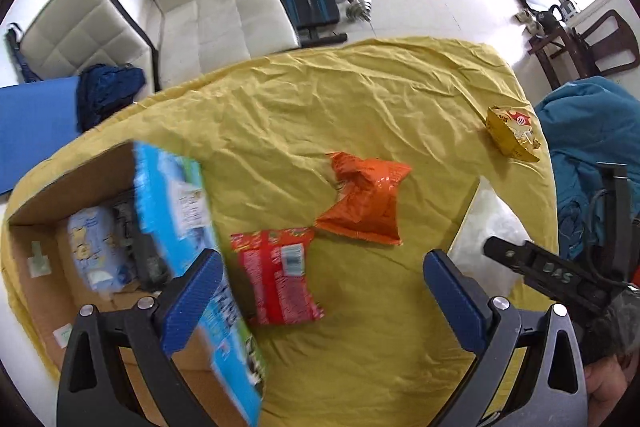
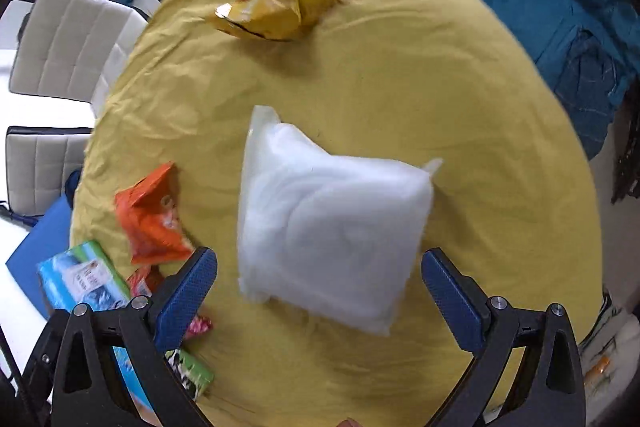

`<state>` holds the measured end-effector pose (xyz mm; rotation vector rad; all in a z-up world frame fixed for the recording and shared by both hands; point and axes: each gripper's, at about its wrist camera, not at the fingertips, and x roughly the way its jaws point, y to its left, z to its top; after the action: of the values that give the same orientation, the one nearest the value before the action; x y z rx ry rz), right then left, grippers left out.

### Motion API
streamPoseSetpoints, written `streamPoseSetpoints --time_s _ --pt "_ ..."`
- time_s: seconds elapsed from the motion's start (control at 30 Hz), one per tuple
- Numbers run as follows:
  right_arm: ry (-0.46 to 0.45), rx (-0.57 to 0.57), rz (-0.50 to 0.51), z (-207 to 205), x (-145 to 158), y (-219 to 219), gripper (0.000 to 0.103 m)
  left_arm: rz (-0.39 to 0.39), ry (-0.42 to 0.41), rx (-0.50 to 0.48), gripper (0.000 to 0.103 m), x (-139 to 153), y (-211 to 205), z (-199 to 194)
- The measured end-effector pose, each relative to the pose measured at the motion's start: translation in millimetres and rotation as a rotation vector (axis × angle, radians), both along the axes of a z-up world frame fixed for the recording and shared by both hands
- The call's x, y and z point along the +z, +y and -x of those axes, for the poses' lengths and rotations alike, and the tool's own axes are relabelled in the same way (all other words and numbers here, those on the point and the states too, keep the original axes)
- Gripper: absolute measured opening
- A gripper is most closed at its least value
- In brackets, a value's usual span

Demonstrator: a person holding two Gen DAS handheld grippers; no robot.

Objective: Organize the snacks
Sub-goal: 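Grasp the orange chip bag with the left tool while the right tool grasps the white bag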

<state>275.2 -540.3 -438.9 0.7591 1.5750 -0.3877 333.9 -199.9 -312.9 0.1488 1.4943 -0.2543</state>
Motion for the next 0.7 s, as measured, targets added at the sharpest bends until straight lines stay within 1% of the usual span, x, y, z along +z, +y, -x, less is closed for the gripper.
streamPoseSetpoints --time_s 0.07,0.1,0.17,0.27,0.3,0.33,0.43,0.5,0.53,0.57,0.6,0.63,0.67,0.7 --pt "0.058 0.016 0.016 -6 -19 0 0.103 -0.014 0.025 -0.012 0.103 -15 -7 -7" --pt "0.070 0.028 0.012 -7 -26 1 0.103 -0.017 0.043 -0.024 0.103 -23 -10 -9" --pt "0.064 0.048 -0.018 -7 -33 0 0.102 -0.033 0.072 -0.040 0.103 -39 -17 -15" --pt "0.062 0.190 0.015 -15 -29 5 0.097 -0.029 0.114 -0.045 0.103 -59 -23 -23" --pt "0.068 0.262 0.044 -19 -27 8 0.096 -0.022 0.127 -0.044 0.103 -64 -24 -25" --pt "0.071 0.301 0.063 -21 -25 10 0.095 -0.019 0.139 -0.044 0.103 -70 -26 -27" --pt "0.088 0.430 0.161 -30 -22 14 0.095 -0.004 0.177 -0.048 0.102 -85 -32 -33" --pt "0.088 0.466 0.183 -34 -24 16 0.095 0.006 0.186 -0.059 0.096 -92 -38 -35" --pt "0.097 0.472 0.177 -35 -27 17 0.095 0.008 0.196 -0.064 0.087 -96 -41 -37" --pt "0.099 0.468 0.172 -35 -29 17 0.095 0.004 0.208 -0.067 0.072 -101 -43 -37" --pt "0.099 0.460 0.168 -36 -30 17 0.095 0.004 0.216 -0.069 0.066 -105 -45 -38" --pt "0.100 0.455 0.163 -33 -31 11 0.095 0.008 0.233 -0.065 0.054 -110 -47 -39" --pt "0.101 0.448 0.158 -32 -32 9 0.095 0.011 0.241 -0.062 0.049 -114 -49 -38" --pt "0.102 0.442 0.154 -33 -34 9 0.095 0.012 0.244 -0.058 0.047 -116 -50 -38"
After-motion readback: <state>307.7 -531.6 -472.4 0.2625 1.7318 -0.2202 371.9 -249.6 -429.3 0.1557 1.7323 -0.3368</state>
